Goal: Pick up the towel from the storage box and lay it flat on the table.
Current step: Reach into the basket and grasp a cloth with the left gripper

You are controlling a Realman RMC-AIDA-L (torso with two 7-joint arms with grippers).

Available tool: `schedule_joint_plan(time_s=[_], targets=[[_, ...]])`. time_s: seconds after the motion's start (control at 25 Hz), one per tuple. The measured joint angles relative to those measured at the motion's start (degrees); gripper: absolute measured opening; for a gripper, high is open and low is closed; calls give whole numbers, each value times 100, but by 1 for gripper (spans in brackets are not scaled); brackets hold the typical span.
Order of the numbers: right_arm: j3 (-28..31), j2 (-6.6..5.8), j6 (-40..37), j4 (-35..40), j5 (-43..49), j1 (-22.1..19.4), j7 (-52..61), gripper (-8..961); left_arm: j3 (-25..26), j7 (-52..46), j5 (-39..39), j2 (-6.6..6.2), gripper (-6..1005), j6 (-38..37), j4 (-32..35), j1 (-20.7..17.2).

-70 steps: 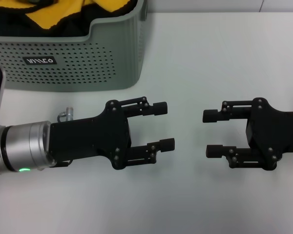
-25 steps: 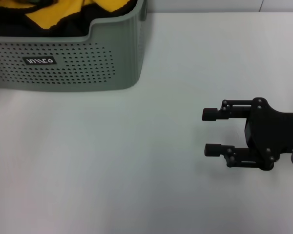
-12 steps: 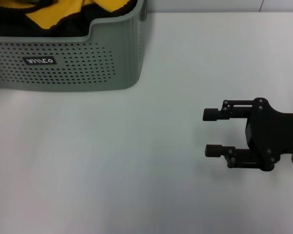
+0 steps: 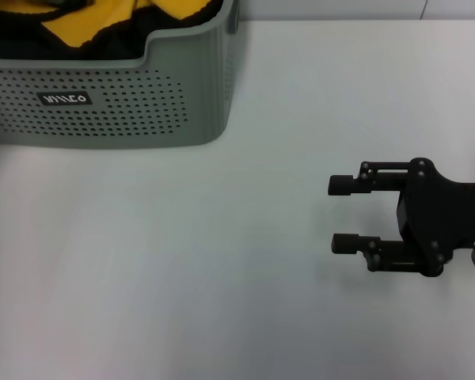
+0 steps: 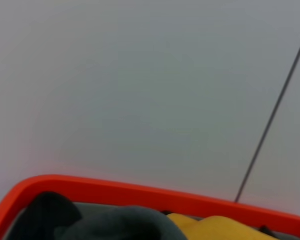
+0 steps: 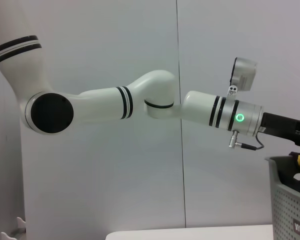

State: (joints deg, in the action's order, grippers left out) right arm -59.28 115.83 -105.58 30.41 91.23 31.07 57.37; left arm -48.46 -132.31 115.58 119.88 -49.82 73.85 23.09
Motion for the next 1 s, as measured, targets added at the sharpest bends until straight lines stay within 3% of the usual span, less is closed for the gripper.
schedule_joint_plan(time_s=[0.44, 1.0], targets=[[-1, 6, 13, -5, 0, -24, -70, 600, -114, -473, 418, 18, 666, 135, 395, -111], [22, 9, 21, -70, 0, 19, -76, 599, -669, -1257, 1675, 13, 666, 634, 454, 31]])
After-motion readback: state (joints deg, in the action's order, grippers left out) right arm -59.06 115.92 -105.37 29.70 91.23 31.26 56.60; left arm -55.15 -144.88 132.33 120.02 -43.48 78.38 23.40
